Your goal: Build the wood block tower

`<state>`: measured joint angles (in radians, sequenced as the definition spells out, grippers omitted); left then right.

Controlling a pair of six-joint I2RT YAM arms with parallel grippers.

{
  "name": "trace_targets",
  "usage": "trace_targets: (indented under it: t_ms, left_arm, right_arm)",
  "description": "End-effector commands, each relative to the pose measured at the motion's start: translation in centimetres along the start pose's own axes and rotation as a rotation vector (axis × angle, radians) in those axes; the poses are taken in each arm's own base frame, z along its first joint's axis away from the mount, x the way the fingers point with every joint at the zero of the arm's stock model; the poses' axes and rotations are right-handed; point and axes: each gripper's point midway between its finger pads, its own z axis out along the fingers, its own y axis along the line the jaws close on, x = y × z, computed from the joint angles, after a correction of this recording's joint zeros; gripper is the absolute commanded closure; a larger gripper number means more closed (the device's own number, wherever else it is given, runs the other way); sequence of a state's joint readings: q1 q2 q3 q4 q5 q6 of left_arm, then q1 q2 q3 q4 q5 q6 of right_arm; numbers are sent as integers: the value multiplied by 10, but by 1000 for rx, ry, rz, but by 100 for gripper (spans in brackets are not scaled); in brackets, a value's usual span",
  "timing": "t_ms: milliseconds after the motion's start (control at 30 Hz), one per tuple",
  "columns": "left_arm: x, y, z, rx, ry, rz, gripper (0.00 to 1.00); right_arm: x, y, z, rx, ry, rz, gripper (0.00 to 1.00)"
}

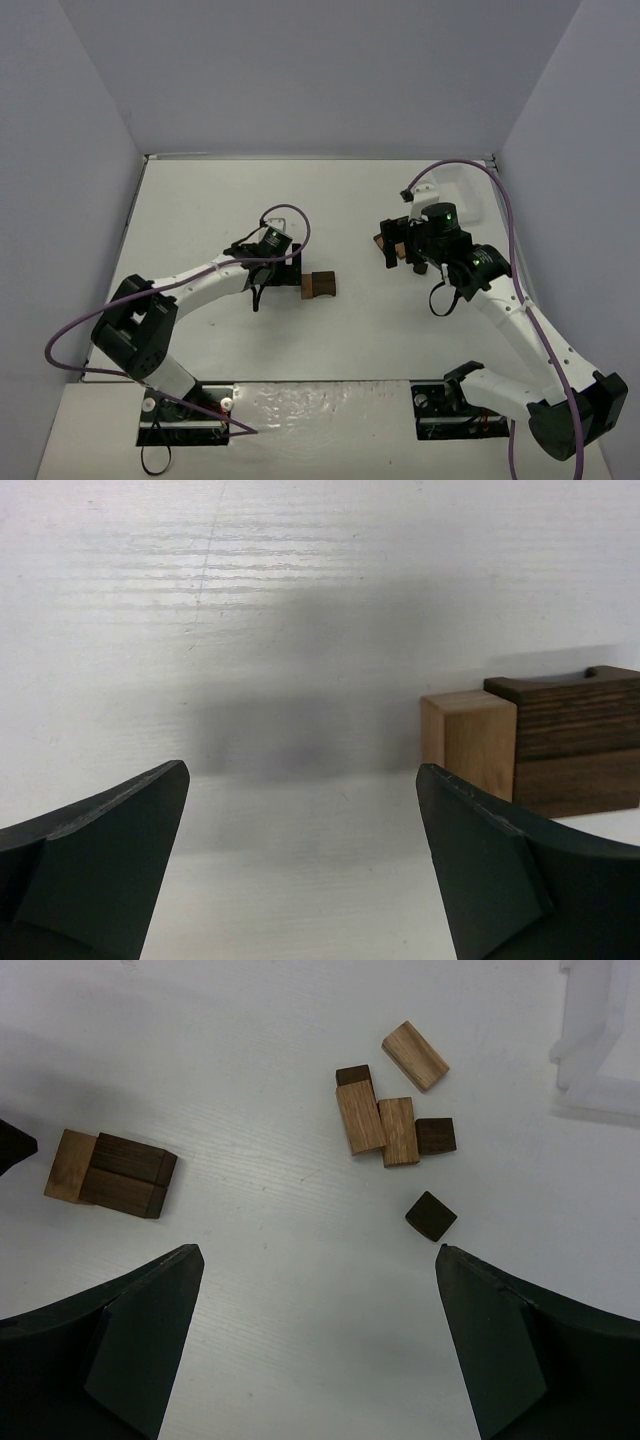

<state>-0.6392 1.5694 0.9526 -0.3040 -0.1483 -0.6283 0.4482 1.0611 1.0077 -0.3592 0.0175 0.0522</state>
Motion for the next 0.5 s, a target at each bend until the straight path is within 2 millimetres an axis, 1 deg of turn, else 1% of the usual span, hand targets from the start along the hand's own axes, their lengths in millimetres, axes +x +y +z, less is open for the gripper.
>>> trace_targets:
  t_ms: [0,267,400,467]
  left_arm:
    - [-9,-4,-23,73,-73,-24,3]
    - [30,-5,-26,105,-25,-32,3]
    - [40,-11,-27,115,-34,-41,3]
    - [42,-14,-25,119,-35,-48,3]
  right_arm:
    - [-15,0,1,-7,-51,4,0]
    - [-14,0,1,-4,-49,10,0]
    - [-12,0,2,-4,-44,14,0]
    - [-12,0,2,-4,-43,14,0]
